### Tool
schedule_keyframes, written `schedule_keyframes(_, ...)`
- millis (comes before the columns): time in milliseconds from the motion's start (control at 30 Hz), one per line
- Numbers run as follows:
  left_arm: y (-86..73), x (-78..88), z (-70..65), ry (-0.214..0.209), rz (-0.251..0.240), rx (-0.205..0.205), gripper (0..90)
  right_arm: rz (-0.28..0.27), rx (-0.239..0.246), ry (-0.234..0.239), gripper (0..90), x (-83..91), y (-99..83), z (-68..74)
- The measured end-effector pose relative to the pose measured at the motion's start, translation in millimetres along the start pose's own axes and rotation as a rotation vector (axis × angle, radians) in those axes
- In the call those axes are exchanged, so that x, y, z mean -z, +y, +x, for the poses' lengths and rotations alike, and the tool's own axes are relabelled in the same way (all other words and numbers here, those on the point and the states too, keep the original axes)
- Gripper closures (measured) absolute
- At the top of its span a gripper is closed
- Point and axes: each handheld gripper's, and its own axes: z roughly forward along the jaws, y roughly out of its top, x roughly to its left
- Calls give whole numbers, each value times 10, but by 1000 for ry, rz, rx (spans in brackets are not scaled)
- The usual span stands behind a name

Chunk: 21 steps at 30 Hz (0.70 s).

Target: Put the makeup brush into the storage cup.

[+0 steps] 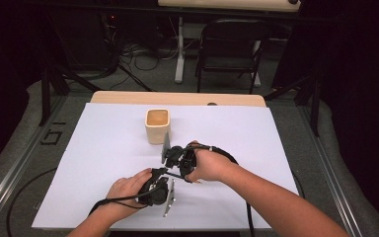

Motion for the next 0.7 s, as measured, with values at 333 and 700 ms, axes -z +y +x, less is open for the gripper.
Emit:
schedule_keyframes(333,12,-27,-27,7,-9,4,654,1,18,15,841,6,19,42)
schedule_keyframes(700,27,2,-16,14,0,-16,721,-8,32,21,841,17,38,78)
